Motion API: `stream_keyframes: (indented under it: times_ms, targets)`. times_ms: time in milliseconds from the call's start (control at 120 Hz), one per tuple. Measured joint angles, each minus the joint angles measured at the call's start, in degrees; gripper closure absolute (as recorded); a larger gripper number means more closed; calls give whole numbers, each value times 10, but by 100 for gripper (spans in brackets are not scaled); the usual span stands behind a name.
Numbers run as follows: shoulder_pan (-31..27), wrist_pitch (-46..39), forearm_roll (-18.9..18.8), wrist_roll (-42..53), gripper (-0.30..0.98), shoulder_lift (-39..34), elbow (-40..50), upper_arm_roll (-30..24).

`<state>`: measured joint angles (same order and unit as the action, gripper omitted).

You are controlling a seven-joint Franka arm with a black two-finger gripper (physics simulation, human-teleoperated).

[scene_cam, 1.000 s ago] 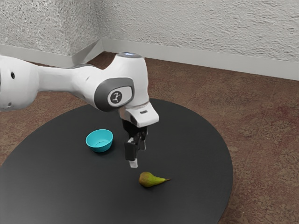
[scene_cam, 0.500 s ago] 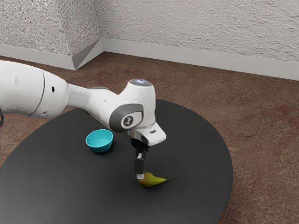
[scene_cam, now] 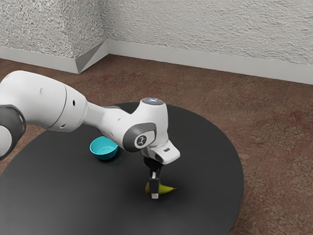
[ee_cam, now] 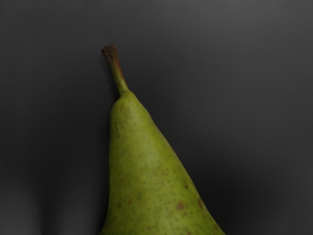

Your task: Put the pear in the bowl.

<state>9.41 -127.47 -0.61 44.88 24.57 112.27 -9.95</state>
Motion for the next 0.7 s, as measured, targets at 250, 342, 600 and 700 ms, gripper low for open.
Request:
stream_keyframes:
  times_ms: [250, 342, 600, 700]
  targets:
    - [1, -5, 0, -7, 36, 1, 4, 0]
    - [1, -4, -1, -10, 39, -18, 11, 0]
    - [-47, 22, -8, -8, 43, -136, 31, 4]
    - [-82, 34, -11, 0, 43, -152, 27, 25]
